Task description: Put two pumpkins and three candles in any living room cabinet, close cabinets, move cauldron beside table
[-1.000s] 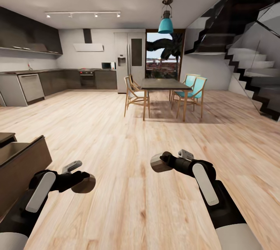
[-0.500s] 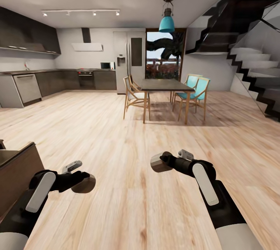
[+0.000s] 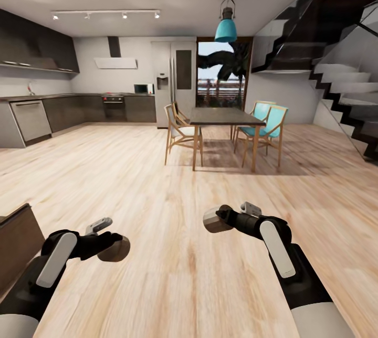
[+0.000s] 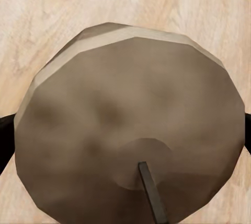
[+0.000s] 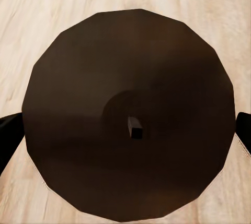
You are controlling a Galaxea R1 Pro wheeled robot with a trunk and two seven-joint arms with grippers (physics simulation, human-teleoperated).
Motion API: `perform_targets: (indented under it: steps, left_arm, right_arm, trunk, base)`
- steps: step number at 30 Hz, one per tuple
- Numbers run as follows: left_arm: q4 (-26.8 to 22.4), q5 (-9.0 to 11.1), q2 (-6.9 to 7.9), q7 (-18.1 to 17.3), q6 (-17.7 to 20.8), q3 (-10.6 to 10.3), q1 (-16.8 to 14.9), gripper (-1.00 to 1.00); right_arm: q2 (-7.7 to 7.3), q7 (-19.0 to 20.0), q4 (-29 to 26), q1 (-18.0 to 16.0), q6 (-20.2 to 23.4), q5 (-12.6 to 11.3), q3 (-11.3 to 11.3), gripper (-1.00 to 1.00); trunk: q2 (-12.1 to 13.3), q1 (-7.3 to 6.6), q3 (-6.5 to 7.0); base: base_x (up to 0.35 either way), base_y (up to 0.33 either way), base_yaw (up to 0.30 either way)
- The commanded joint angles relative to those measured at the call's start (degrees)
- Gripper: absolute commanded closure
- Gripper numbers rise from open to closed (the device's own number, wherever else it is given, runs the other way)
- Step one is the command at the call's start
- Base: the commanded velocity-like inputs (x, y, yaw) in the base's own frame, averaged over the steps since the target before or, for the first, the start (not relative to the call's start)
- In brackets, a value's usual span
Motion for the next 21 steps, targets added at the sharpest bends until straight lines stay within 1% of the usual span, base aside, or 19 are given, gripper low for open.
perform_targets:
  steps: [1,21]
  left_arm:
    - [-0.07,0.64,0.01,0.49,0.14,-0.02,-0.04,1.00]
    - [-0.07,0.74,-0.01,0.50,0.05,-0.14,-0.04,1.00]
  right_arm:
    - [0.00,-0.65,-0.07,-0.04,0.04,-0.83,0.02,1.00]
    - [-0.17,-0.65,0.01,-0.04,0.04,-0.83,0.02,1.00]
  trunk:
    - [-0.03,0.02,-0.06]
    - [-0.03,0.02,-0.06]
  base:
    - [0.320,-0.079,0.000]
    - [0.320,-0.081,0.000]
